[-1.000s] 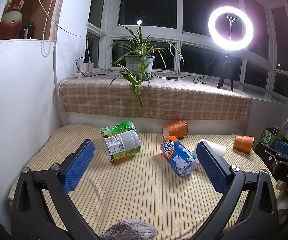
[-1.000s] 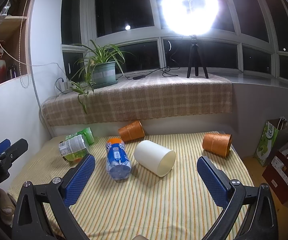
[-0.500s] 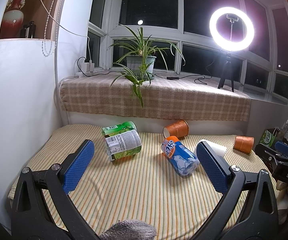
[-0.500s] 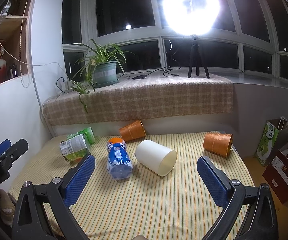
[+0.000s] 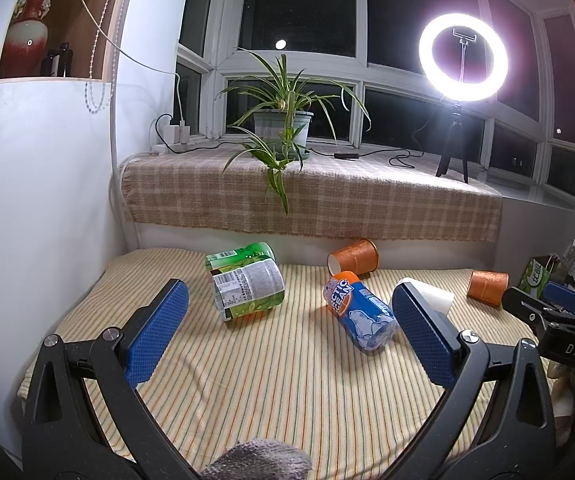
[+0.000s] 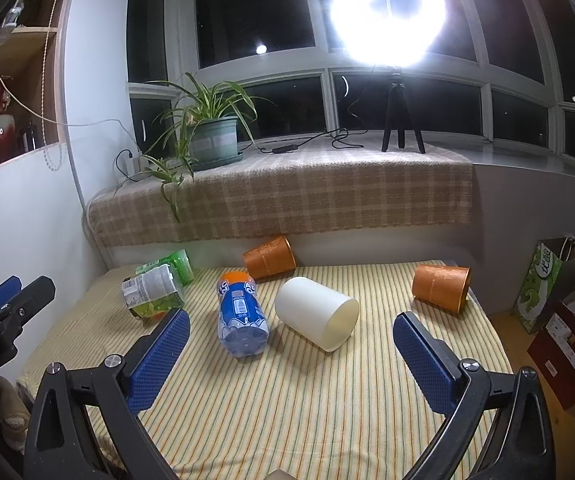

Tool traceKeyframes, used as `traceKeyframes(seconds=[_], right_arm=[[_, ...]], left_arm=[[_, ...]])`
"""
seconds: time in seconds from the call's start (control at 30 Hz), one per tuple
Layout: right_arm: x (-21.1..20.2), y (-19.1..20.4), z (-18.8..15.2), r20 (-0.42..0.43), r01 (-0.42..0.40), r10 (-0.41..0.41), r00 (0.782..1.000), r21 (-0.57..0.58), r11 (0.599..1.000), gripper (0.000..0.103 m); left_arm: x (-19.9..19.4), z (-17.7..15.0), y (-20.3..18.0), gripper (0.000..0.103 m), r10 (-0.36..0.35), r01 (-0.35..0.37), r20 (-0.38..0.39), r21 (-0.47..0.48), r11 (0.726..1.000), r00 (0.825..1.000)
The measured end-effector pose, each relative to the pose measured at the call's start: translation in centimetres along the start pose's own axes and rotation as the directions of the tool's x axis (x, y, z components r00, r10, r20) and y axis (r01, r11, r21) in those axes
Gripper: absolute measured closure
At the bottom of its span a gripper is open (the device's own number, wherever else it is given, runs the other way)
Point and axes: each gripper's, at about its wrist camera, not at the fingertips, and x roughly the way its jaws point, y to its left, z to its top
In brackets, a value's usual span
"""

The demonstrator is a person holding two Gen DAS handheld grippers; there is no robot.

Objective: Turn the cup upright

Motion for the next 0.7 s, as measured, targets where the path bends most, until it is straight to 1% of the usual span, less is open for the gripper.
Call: traceKeyframes(seconds=[0.3,0.47,0.57,0.7], right_arm=[[1.7,0.2,0.6,-0.042,-0.033,0.033,0.999,-0.012,0.999,0.0],[3.5,0.7,1.4,-0.081,-0.076,0.073,0.994,-0.034,0.997,0.0],[5.2,1.2,2.0,-0.122,-0.113,0.107,0.987,-0.047,0.992,0.0],[8.1,2.3,3.1,-0.192,-0.183,0.167,0.967,-0.069,0.981,0.0]], left_arm=[[-0.1,-0.2,0.8,0.0,0.001,-0.001,0.001,0.002,1.0,1.0],[0.2,-0.9,2.2,0.0,0.0,0.0,-0.03,-0.003,1.0,1.0],[0.3,-1.4,2.8,0.0,0.005,-0.006,-0.057,-0.01,1.0,0.998],[0.4,-2.3,4.1,0.0,0.024,-0.026,-0.089,-0.03,0.999,0.996]])
